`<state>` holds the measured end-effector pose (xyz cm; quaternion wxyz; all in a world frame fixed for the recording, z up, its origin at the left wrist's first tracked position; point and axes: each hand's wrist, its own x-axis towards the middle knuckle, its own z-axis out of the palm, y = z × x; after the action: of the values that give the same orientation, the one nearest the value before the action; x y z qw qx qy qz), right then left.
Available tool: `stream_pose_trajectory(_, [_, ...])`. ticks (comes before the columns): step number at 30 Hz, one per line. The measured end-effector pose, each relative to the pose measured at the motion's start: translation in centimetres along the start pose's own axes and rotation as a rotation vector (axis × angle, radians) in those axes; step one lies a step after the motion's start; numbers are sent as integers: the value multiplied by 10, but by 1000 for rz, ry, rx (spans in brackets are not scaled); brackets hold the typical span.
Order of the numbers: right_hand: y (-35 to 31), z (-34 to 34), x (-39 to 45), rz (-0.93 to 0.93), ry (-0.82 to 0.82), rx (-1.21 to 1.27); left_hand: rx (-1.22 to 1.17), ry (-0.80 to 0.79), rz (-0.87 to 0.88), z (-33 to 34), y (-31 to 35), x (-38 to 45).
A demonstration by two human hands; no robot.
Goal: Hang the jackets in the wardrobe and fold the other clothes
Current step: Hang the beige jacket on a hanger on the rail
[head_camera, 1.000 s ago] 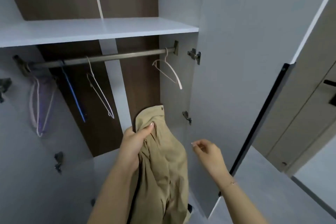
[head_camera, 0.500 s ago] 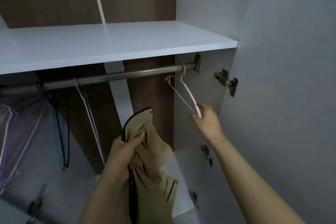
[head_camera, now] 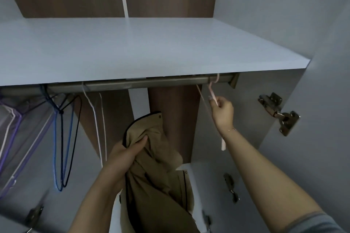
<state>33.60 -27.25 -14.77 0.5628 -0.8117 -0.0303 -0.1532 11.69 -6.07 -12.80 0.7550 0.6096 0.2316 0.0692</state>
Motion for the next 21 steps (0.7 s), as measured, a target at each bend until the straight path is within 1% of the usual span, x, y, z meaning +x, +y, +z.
stream_pose_trajectory(3, [4,-10,-37,-61,8,86,112,7,-31,-1,0,4])
stream_pose_trajectory(5, [21,-19,-82,-61,6,138,291,-15,-41,-2,1,4])
stream_pose_trajectory(8, [38,-30,-154,3,-49,214,537,-125,-17,-7,0,1])
stream_pose_trajectory(10, [39,-34,-189,64,-82,211,580,-184,-12,-15,-4,-4])
stream_pose_trajectory(14, [19,-49,-246,55,-108,92,485,-219,-47,-39,-6,-27])
stream_pose_trajectory(17, [-2,-68,-289,7,-141,-1,288,-187,-84,-62,-1,-44])
stream_pose_trajectory(19, [-20,-83,-321,-63,-98,-19,152,-173,-100,-76,3,-51])
stream_pose_trajectory(21, [-41,-98,-352,-97,-44,-48,56,-212,-97,-88,9,-57])
